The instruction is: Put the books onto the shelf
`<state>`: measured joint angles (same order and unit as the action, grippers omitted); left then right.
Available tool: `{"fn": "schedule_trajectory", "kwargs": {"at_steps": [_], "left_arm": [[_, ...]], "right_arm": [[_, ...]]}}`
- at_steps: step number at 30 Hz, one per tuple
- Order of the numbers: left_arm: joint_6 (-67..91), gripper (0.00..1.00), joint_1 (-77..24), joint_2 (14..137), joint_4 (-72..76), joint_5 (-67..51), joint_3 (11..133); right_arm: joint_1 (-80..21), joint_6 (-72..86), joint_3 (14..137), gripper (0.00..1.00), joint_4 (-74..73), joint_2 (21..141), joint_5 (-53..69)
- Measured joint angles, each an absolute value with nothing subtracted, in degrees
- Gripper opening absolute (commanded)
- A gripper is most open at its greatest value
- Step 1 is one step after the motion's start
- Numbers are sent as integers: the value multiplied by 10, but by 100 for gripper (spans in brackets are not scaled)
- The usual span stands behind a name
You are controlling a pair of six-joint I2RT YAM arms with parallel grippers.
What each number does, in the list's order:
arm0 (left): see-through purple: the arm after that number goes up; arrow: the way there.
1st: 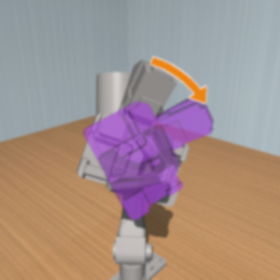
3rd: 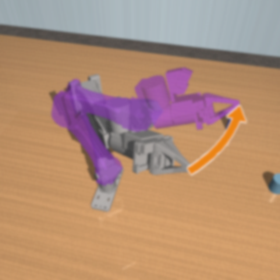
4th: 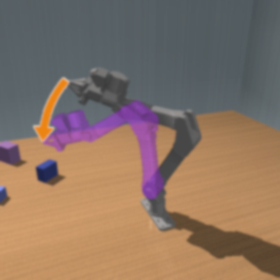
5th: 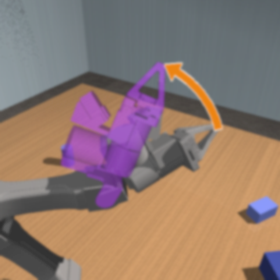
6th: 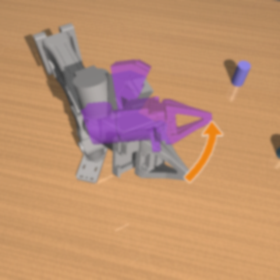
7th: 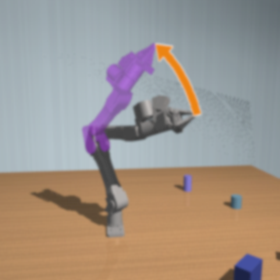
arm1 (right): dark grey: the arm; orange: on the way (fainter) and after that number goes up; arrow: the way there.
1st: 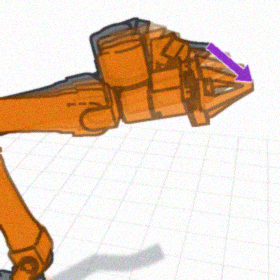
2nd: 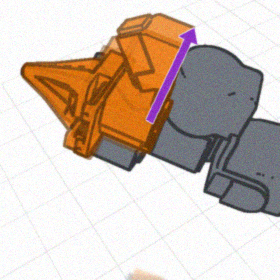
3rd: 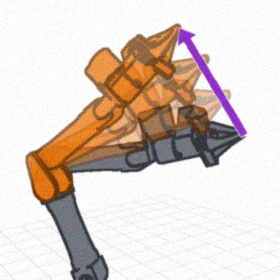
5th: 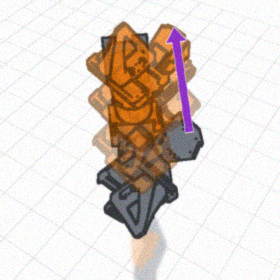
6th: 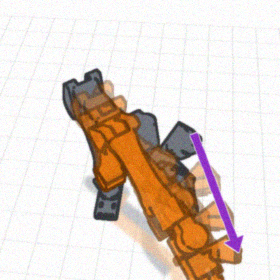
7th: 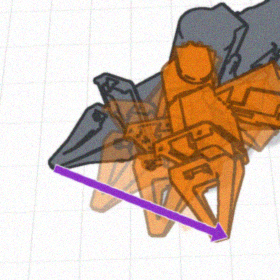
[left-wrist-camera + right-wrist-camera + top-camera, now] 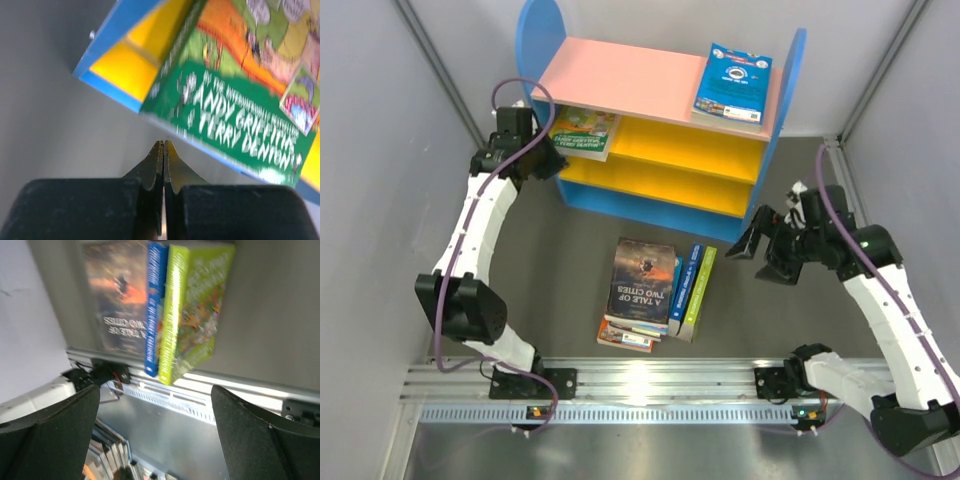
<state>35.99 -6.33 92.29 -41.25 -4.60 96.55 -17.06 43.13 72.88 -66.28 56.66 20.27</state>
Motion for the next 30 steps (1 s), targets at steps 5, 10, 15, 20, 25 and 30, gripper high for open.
{"fn": "schedule_trajectory", "kwargs": {"at_steps": [5, 10, 15, 20, 25, 30], "left_arm": [[361, 43, -64, 852, -416, -56, 912], [363, 73, -64, 761, -425, -68, 863], [364, 76, -64, 700, -445, -70, 834], [364, 74, -64, 679, -469, -70, 813], [362, 74, -64, 665, -498, -65, 809], [358, 73, -64, 636, -524, -58, 809]], "right_arm": [[-171, 426, 599, 90, -637, 549, 230], [-175, 428, 543, 89, -590, 546, 258], [-203, 433, 543, 86, -538, 577, 260], [-244, 437, 540, 78, -492, 632, 237], [-261, 441, 525, 67, -456, 668, 207], [-263, 448, 497, 59, -416, 685, 200]]}}
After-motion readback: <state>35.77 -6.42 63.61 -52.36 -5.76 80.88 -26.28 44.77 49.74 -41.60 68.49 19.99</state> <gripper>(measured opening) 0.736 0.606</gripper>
